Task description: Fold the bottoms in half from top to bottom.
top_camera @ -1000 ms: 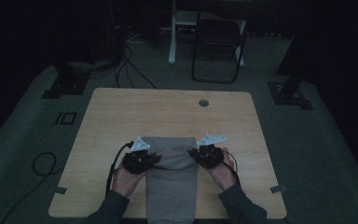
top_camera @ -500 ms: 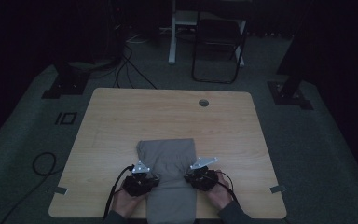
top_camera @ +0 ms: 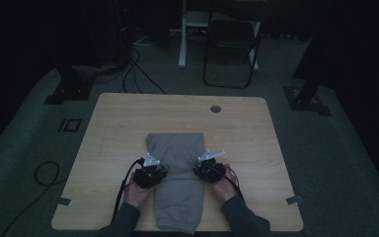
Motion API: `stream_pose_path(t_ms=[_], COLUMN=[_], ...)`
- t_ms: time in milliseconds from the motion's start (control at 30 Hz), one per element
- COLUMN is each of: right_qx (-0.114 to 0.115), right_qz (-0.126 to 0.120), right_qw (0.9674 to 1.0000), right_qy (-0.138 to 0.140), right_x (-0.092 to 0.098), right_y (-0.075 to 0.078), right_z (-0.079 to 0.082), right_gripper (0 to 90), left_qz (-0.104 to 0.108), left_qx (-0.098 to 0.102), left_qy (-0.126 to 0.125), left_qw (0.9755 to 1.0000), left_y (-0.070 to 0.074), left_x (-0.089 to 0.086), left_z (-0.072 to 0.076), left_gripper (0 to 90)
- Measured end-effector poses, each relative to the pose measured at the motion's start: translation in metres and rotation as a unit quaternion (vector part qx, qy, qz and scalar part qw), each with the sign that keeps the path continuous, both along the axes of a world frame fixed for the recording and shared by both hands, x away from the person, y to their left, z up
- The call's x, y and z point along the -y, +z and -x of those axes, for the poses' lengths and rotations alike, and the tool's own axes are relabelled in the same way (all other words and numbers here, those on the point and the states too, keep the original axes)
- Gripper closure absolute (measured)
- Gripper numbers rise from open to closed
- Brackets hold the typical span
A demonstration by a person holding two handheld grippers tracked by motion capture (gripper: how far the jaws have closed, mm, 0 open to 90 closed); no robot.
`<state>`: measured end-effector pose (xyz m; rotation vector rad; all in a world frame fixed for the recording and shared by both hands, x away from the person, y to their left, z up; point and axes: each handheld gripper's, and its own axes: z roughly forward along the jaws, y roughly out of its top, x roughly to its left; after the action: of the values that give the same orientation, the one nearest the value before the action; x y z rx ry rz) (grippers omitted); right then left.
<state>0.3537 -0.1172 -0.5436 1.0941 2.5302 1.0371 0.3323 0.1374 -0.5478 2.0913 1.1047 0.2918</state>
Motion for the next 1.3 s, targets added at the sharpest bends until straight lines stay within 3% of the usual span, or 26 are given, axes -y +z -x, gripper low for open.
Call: stream_pose_path(t_ms=[333, 467, 533, 667, 700, 733, 767, 867, 967, 1000, 1100, 1167, 1233, 1267, 1300], right_qx=[-0.004, -0.005, -0.011, -0.009, -0.009, -0.001, 0.006, 0.034, 0.071, 0.071, 0.102, 0.104, 0.093, 0.093, 0.081], right_qz=[-0.004, -0.007, -0.012, -0.011, -0.011, -0.025, -0.035, -0.050, -0.051, -0.051, -0.047, -0.049, -0.053, -0.053, -0.043], right_qw=[0.9994, 0.9981, 0.9972, 0.9972, 0.9972, 0.9966, 0.9962, 0.9949, 0.9930, 0.9930, 0.9914, 0.9917, 0.9933, 0.9933, 0.9953], right_qy=[-0.036, -0.061, -0.073, -0.073, -0.073, -0.079, -0.080, -0.081, -0.079, -0.079, -0.066, -0.058, -0.045, -0.045, -0.032], right_x=[-0.009, -0.014, -0.015, -0.015, -0.015, -0.010, -0.007, -0.001, 0.002, 0.002, 0.006, 0.009, 0.010, 0.010, 0.009], right_y=[0.001, 0.001, 0.001, 0.003, 0.003, 0.010, 0.015, 0.035, 0.057, 0.057, 0.076, 0.077, 0.072, 0.072, 0.061], right_z=[-0.045, -0.066, -0.073, -0.084, -0.084, -0.084, -0.084, -0.081, -0.076, -0.076, -0.059, -0.050, -0.040, -0.040, -0.028], right_gripper=[85.8, 85.7, 85.7, 85.5, 85.5, 85.7, 85.8, 86.0, 86.2, 86.2, 86.3, 86.2, 86.2, 86.2, 86.0], left_qz=[-0.017, -0.023, -0.021, -0.003, 0.008, 0.036, 0.047, 0.063, 0.090, 0.090, 0.086, 0.096, 0.105, 0.105, 0.097], left_qx=[0.015, 0.017, 0.015, 0.004, 0.004, 0.016, 0.024, 0.050, 0.071, 0.071, 0.080, 0.069, 0.048, 0.048, 0.027], left_qy=[0.030, 0.054, 0.064, 0.070, 0.070, 0.068, 0.066, 0.057, 0.053, 0.053, 0.039, 0.035, 0.025, 0.025, 0.016], left_qw=[0.9993, 0.9981, 0.9976, 0.9975, 0.9975, 0.9969, 0.9964, 0.9951, 0.9920, 0.9920, 0.9923, 0.9924, 0.9930, 0.9930, 0.9948], left_y=[0.001, 0.001, 0.002, 0.006, 0.010, 0.023, 0.032, 0.061, 0.085, 0.085, 0.093, 0.089, 0.076, 0.076, 0.062], left_x=[0.001, 0.004, 0.005, 0.002, 0.000, -0.006, -0.008, -0.010, -0.011, -0.011, -0.011, -0.014, -0.019, -0.019, -0.021], left_z=[-0.044, -0.062, -0.068, -0.076, -0.077, -0.078, -0.079, -0.078, -0.072, -0.072, -0.063, -0.056, -0.042, -0.042, -0.032], left_gripper=[83.3, 83.3, 83.4, 83.8, 83.8, 84.2, 84.3, 84.5, 84.5, 84.5, 84.5, 84.4, 84.3, 84.0, 83.7])
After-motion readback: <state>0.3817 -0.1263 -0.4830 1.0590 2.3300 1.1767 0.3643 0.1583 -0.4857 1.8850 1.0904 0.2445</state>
